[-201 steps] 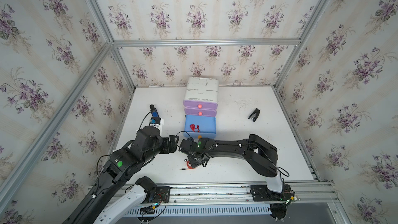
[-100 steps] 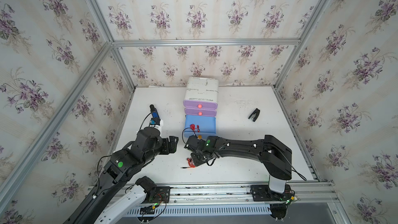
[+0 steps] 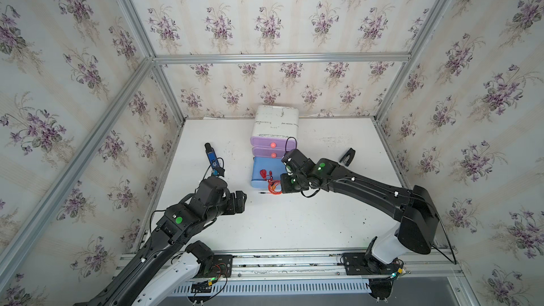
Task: Place the wired earphones into the drawer by color
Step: Pick up the wired earphones from the center of the board, then place the wired earphones in the drawer.
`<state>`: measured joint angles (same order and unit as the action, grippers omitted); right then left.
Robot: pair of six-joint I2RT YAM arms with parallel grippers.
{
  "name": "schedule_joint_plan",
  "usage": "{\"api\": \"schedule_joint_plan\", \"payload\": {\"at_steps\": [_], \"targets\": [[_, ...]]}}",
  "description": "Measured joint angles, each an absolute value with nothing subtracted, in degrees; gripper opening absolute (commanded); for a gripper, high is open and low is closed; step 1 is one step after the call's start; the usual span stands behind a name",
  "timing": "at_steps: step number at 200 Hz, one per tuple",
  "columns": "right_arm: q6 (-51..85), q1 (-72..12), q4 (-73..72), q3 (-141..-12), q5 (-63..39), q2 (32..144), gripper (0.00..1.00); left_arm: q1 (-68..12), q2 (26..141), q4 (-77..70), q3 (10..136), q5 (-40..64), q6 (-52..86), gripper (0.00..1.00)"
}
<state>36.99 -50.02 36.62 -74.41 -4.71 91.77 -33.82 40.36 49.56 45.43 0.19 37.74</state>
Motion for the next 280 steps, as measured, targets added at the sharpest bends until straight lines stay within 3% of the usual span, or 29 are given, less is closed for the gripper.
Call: {"api": "schedule_joint_plan", "payload": {"at_steps": [65, 208, 239, 280], "targets": [[33.5, -41.98, 33.19, -78.72, -10.44, 97.6, 0.0, -33.85, 41.78, 47.57, 42.89, 2.52, 38.13, 0.92], [31.99, -38.39, 28.29, -75.48, -12.75, 104.73, 0.0, -33.82, 42.85, 45.21, 40.99, 3.25, 38.48, 0.92], [31.99, -38.39, 28.16, -75.2, -11.77, 105.06, 0.21, -33.82, 42.76, 45.19, 40.88, 3.25, 38.5, 0.92], [32.01, -38.39, 28.08, -75.2, -11.09, 105.01, 0.31, -33.82, 42.72, 44.97, 40.58, 3.25, 38.59, 0.92]]}}
